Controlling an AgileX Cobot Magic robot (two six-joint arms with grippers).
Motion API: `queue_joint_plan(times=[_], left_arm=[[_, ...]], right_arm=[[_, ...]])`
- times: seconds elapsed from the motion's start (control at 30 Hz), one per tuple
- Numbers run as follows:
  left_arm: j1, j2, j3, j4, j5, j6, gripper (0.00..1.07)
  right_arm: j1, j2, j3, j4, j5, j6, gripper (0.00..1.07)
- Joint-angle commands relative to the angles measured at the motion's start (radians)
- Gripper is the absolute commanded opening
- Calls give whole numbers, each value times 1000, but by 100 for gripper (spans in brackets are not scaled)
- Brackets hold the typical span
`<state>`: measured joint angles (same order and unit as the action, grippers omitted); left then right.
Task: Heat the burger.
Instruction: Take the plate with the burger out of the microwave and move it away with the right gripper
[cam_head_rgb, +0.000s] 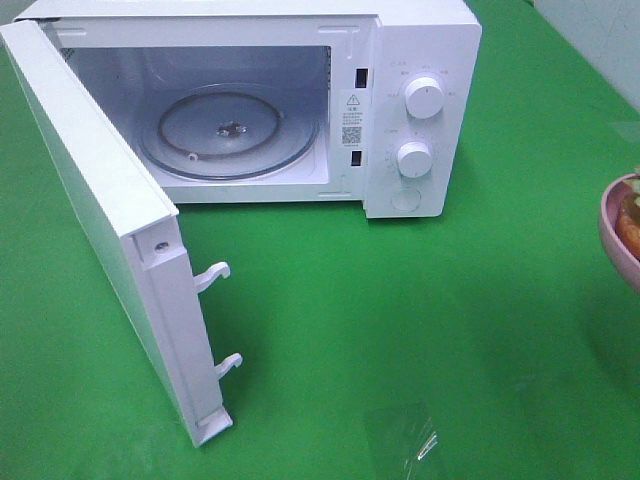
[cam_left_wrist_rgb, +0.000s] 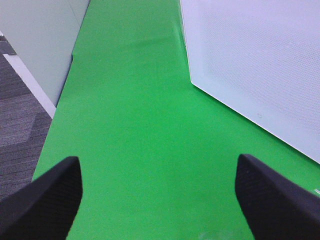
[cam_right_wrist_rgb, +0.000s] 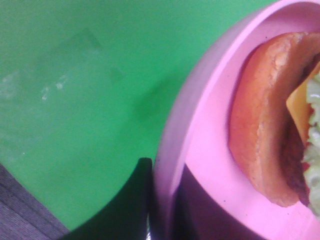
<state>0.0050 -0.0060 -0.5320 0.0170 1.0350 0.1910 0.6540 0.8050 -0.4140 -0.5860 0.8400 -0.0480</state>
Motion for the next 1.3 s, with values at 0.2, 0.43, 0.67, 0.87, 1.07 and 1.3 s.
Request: queue_joint_plan(times=[0.2,0.43,0.67,0.87,1.07,1.3], left_arm=[[-1,-16,1,0,-12,0,77],[-1,-16,1,0,-12,0,77],[-1,-16,1,0,-12,0,77],[-1,-16,1,0,-12,0,77],[-1,-16,1,0,-12,0,77],[-1,-16,1,0,-12,0,77]], right_arm=[[-3,182,-7,-182,-22,310,0],[-3,335,-10,-251,-26,534,0],[-5,510,-67,-265,-31,731,0],[-115,658,-115,-277,-72,808,0],[-244,804,-173,-353,-139,867,1],[-306,895,-214,-369,-195,936,2]])
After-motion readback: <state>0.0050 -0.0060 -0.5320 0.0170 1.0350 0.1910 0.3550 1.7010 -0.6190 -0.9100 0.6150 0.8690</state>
